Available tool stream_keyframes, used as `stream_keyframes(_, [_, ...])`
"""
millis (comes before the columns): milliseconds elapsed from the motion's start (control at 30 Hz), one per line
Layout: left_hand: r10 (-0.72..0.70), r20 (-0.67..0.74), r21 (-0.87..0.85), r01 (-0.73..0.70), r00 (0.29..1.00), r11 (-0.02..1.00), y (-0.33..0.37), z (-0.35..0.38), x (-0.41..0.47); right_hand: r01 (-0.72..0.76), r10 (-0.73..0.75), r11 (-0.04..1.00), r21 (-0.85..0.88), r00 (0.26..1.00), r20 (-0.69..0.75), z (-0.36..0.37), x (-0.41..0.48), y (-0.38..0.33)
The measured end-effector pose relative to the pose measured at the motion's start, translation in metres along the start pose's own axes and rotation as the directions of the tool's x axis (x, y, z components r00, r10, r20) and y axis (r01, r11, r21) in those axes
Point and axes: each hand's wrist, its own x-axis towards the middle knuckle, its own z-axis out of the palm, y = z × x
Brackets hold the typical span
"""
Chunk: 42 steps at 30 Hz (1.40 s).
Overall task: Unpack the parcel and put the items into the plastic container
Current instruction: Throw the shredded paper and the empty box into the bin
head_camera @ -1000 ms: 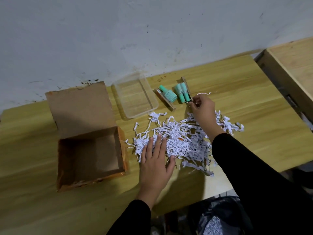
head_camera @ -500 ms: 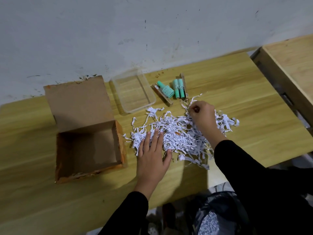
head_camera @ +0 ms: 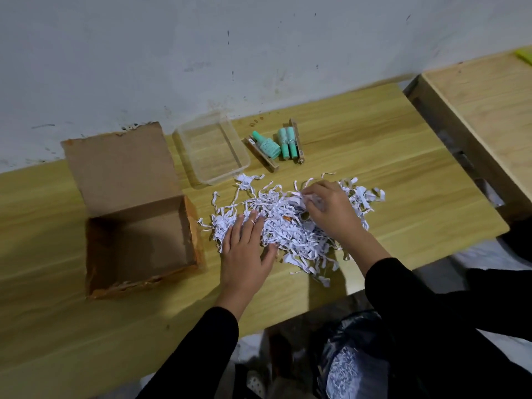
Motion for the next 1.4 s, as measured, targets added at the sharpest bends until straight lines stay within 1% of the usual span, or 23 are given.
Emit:
stream_keyframes(100, [0.008,-0.008,-0.079,-0.008,1.000,0.997,0.001,-0.008,0.000,0.005,-0.006,0.998,-0.060,1.000,-0.020,-0.015,-0.011,0.002])
stream_keyframes(167, [0.020,-0.040,-0.108,-0.024,0.999,0.994,0.006,-0.017,0.000,-0.021,0.021,0.994,-0.107,1.000,0.002,-0.027,-0.018,0.007])
stream_keyframes(267, [0.020,-0.075,-0.110,-0.028,0.997,0.993,0.009,-0.030,0.005,-0.091,0.105,0.978,-0.187,0.993,0.062,-0.037,-0.027,0.020])
stream_keyframes(333, [-0.002,-0.073,-0.070,-0.003,0.997,0.998,0.006,-0.033,0.013,-0.138,0.166,0.960,-0.244,0.981,0.097,-0.039,-0.031,0.030])
stream_keyframes(400, [-0.036,-0.038,-0.021,0.035,0.999,0.999,0.001,-0.031,0.023,-0.174,0.227,0.940,-0.294,0.961,0.159,-0.036,-0.034,0.038])
stream_keyframes(467, [-0.058,0.056,0.016,0.057,0.997,0.998,-0.005,-0.027,0.032,-0.162,0.248,0.930,-0.331,0.940,0.235,-0.030,-0.035,0.043])
stream_keyframes(567, [0.004,0.172,0.094,-0.021,0.985,0.995,-0.011,-0.018,0.045,-0.081,0.202,0.930,-0.359,0.928,0.315,-0.018,-0.032,0.041])
stream_keyframes(667, [0.131,0.214,0.142,-0.164,0.968,0.976,-0.010,-0.013,0.058,0.011,0.122,0.931,-0.365,0.933,0.339,-0.005,-0.028,0.029])
stream_keyframes(733, [0.200,0.195,0.170,-0.234,0.960,0.957,-0.010,-0.011,0.061,0.069,0.065,0.926,-0.372,0.939,0.336,0.001,-0.026,0.021])
stream_keyframes(900, [0.267,0.090,0.109,-0.276,0.959,0.955,-0.008,-0.011,0.055,0.212,-0.129,0.914,-0.346,0.960,0.248,0.012,-0.030,0.013])
stream_keyframes(1000, [0.316,0.105,0.075,-0.325,0.943,0.943,-0.007,-0.011,0.050,0.146,-0.089,0.955,-0.258,0.972,0.219,0.019,-0.040,0.008])
stream_keyframes(1100, [0.305,0.149,0.072,-0.318,0.941,0.946,-0.004,-0.011,0.047,0.096,-0.060,0.973,-0.210,0.984,0.170,0.025,-0.046,0.002])
stream_keyframes(1167, [0.309,0.176,0.083,-0.326,0.935,0.942,-0.002,-0.015,0.047,0.044,-0.011,0.981,-0.187,0.984,0.175,0.027,-0.046,-0.005])
stream_keyframes(1300, [0.291,0.234,0.026,-0.305,0.928,0.952,0.006,-0.029,0.055,-0.076,0.107,0.985,-0.158,0.975,0.195,0.019,-0.042,-0.017])
stream_keyframes(1400, [0.346,0.216,-0.037,-0.346,0.913,0.937,0.017,-0.046,0.059,-0.156,0.171,0.980,-0.120,0.977,0.127,-0.004,-0.044,-0.029])
